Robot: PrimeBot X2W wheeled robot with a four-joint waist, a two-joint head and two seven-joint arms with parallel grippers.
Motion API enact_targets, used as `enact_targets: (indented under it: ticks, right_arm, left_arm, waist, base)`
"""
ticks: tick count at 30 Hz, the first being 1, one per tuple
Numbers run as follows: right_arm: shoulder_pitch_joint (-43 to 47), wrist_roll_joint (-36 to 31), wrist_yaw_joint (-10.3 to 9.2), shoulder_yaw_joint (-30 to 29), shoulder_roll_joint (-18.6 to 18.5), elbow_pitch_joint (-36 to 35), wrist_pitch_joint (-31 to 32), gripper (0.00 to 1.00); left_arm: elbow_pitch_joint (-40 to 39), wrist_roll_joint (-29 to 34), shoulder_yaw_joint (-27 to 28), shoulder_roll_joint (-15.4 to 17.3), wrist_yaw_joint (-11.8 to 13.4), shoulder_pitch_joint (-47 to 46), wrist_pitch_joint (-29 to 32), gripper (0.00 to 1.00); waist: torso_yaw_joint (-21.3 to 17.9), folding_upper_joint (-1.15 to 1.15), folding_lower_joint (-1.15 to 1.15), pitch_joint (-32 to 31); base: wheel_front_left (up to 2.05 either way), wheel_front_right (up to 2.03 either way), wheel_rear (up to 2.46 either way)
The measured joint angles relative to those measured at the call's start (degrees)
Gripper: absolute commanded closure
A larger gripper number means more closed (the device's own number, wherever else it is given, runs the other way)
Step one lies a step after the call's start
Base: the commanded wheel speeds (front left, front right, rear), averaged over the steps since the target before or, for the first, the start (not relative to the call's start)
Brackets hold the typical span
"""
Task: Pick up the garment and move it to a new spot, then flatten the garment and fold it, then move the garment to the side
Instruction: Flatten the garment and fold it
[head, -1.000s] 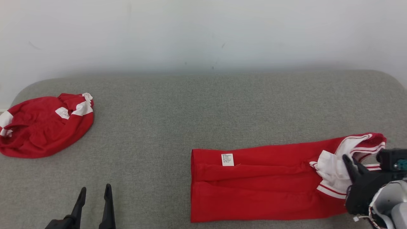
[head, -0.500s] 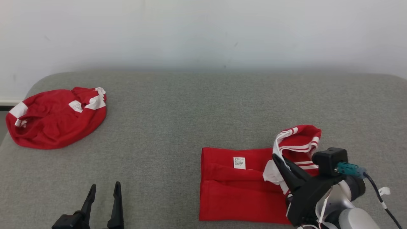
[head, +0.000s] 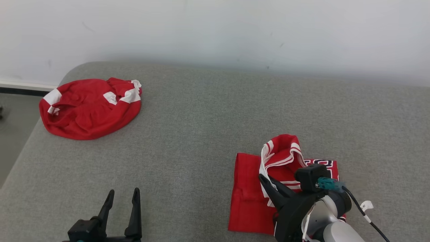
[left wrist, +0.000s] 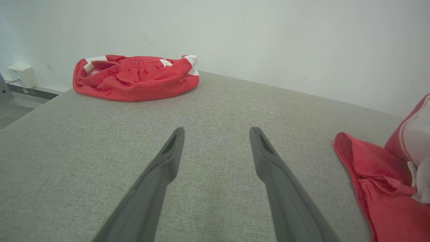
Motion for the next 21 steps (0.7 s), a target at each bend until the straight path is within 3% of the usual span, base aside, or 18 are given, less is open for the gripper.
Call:
enact_targets:
  ticks: [1, 2, 10, 21]
  right_arm:
    - [-0.2, -0.5, 0.0, 0.3, 0.0, 0.6, -0.7, 0.54]
    - [-0.6, -0.8, 0.0, 0.4, 0.0, 1.0, -1.4, 0.0]
    - [-2.3, -1.9, 0.0, -1.1, -1.2, -0.4, -9.4, 0.0]
    - [3.7, -4.0, 0.0, -11.0, -3.0, -6.9, -17.1, 0.0]
  left_arm:
    - [0.1, 0.0, 0.0, 0.0, 0.0, 0.0, 0.0, 0.0]
    - [0.1, 0.0, 0.0, -0.1, 0.0, 0.0, 0.0, 0.0]
    - [0.1, -0.1, 0.9, -0.1, 0.0, 0.1, 0.0, 0.0]
    - [-1.2, 0.4, 2.3, 0.3, 0.0, 1.4, 0.0, 0.0]
  waist:
    - [0.3, 0.0, 0.0, 0.1]
    - [0.4, 0.0, 0.0, 0.2]
    - [-0.8, 0.0, 0.0, 0.1]
    - [-3.4, 0.0, 0.0, -1.2]
  base:
    - [0.0, 0.0, 0.0]
    - [0.0, 0.0, 0.0]
    - [0.0, 0.0, 0.0]
    - [0.0, 0.0, 0.0]
